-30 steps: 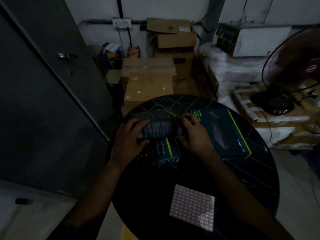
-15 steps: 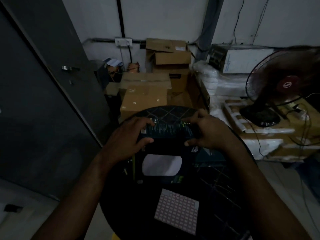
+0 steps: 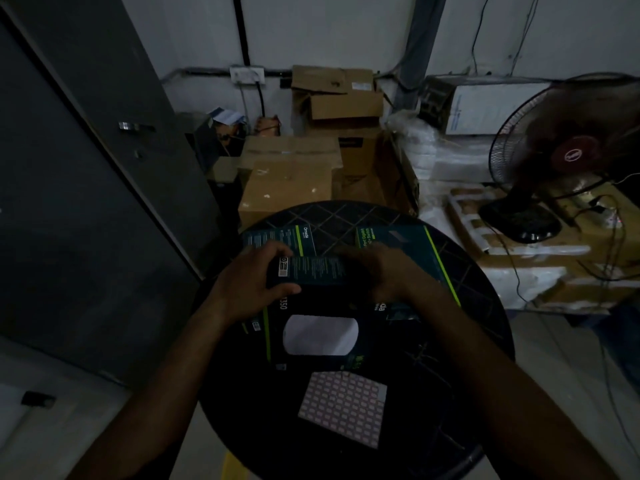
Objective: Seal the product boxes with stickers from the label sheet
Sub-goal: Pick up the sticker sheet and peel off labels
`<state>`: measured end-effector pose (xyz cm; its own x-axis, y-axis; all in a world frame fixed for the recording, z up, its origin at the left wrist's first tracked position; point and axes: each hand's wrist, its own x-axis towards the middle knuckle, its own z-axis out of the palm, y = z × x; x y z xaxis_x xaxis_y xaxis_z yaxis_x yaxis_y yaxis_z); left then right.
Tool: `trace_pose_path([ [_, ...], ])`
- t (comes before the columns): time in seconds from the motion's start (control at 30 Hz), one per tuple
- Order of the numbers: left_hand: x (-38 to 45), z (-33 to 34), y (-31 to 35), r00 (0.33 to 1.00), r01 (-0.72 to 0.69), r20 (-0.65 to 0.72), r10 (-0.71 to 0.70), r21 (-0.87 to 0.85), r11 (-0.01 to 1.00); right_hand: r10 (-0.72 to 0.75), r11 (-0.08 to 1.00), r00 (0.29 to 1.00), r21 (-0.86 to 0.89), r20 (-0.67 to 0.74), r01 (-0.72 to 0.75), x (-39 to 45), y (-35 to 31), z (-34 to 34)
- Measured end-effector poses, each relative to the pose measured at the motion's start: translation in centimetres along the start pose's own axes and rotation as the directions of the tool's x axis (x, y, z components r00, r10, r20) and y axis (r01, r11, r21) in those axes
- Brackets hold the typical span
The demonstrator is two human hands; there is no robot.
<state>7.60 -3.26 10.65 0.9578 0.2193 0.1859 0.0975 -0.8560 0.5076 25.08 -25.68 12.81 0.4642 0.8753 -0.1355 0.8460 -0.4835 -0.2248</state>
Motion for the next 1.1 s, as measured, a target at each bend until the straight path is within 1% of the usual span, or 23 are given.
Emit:
trace_pose_path([
  [0.07, -0.2, -0.5, -0.1, 0.997, 0.073, 0.037, -0.070, -0.091, 0.993, -0.064, 0.998, 0.998, 0.022, 0.018, 0.063, 0.2, -0.1, -0.5],
  [0.1, -0.3, -0.8, 0.0, 0.992, 0.119, 0.055, -0.109, -0.203, 0.972, -0.105, 0.994, 0.994, 0.008, 0.019, 0.105, 0.4, -0.2, -0.8],
  [0.17, -0.2, -1.4, 0.2, 0.987, 0.162, 0.083, -0.139, -0.470, 0.868, -0.222, 0.973, 0.975, -0.063, 0.006, 0.221, 0.9, -0.4, -1.5],
  [0.2, 0.1, -1.4, 0.1, 0.987, 0.163, 0.082, -0.140, -0.538, 0.827, -0.268, 0.955, 0.963, -0.126, 0.011, 0.267, 1.1, -0.8, -2.1],
  [0.23, 0.5, -1.3, -0.1, 0.987, 0.162, 0.087, -0.137, -0.545, 0.823, -0.298, 0.938, 0.954, -0.182, 0.021, 0.296, 1.1, -1.4, -2.6],
  [0.3, 1.2, -0.8, -0.4, 0.987, 0.129, 0.143, -0.068, -0.474, 0.871, -0.337, 0.912, 0.941, -0.244, 0.013, 0.330, 1.0, -2.5, -3.5],
  [0.33, 1.4, -0.3, -0.5, 0.985, 0.077, 0.171, -0.001, -0.438, 0.895, -0.368, 0.896, 0.930, -0.276, -0.021, 0.348, 0.9, -3.0, -3.8],
  [0.37, 1.8, 0.1, -0.4, 0.981, 0.046, 0.192, 0.038, -0.413, 0.910, -0.410, 0.872, 0.909, -0.324, -0.071, 0.368, 0.8, -3.3, -4.0],
  [0.47, 3.3, 0.2, 1.1, 0.976, -0.012, 0.192, 0.106, -0.434, 0.901, -0.557, 0.749, 0.811, -0.530, -0.179, 0.397, 1.1, -3.1, -4.0],
  [0.53, 4.6, -0.3, 1.8, 0.978, -0.061, 0.155, 0.142, -0.440, 0.896, -0.668, 0.665, 0.716, -0.596, -0.204, 0.451, 1.3, -2.7, -4.3],
  [0.6, 5.7, -1.3, 2.2, 0.970, -0.051, 0.186, 0.155, -0.471, 0.881, -0.753, 0.592, 0.629, -0.620, -0.196, 0.516, 1.2, -2.3, -4.8],
  [0.67, 6.6, -1.9, 2.5, 0.958, -0.074, 0.211, 0.193, -0.470, 0.880, -0.805, 0.520, 0.570, -0.654, -0.161, 0.549, 1.2, -1.8, -5.2],
  [0.73, 7.3, -2.0, 2.8, 0.952, -0.120, 0.205, 0.226, -0.430, 0.895, -0.822, 0.493, 0.551, -0.668, -0.147, 0.557, 1.4, -1.3, -5.4],
  [0.83, 7.7, -1.9, 2.7, 0.964, -0.128, 0.167, 0.206, -0.384, 0.915, -0.822, 0.521, 0.544, -0.609, -0.168, 0.599, 1.7, -0.4, -4.9],
  [0.93, 7.4, -1.3, 1.6, 0.973, -0.103, 0.149, 0.175, -0.398, 0.911, -0.859, 0.493, 0.473, -0.570, -0.197, 0.657, 1.5, -0.2, -4.2],
  [0.97, 7.1, -1.0, 1.4, 0.974, -0.090, 0.155, 0.164, -0.397, 0.913, -0.864, 0.483, 0.465, -0.575, -0.192, 0.660, 1.3, -0.1, -4.1],
  [1.0, 6.9, -0.6, 1.3, 0.975, -0.077, 0.164, 0.150, -0.382, 0.921, -0.853, 0.501, 0.483, -0.567, -0.196, 0.654, 1.1, 0.0, -4.0],
  [1.03, 6.6, -0.2, 1.3, 0.978, -0.055, 0.170, 0.125, -0.368, 0.928, -0.815, 0.562, 0.535, -0.530, -0.223, 0.635, 0.8, 0.3, -4.0],
  [1.07, 6.3, 0.2, 1.2, 0.981, -0.030, 0.171, 0.095, -0.350, 0.936, -0.741, 0.661, 0.613, -0.460, -0.275, 0.592, 0.5, 0.7, -4.1],
  [1.1, 6.0, 0.6, 0.9, 0.984, -0.006, 0.166, 0.065, -0.332, 0.943, -0.627, 0.775, 0.702, -0.355, -0.338, 0.522, 0.3, 1.0, -4.3],
])
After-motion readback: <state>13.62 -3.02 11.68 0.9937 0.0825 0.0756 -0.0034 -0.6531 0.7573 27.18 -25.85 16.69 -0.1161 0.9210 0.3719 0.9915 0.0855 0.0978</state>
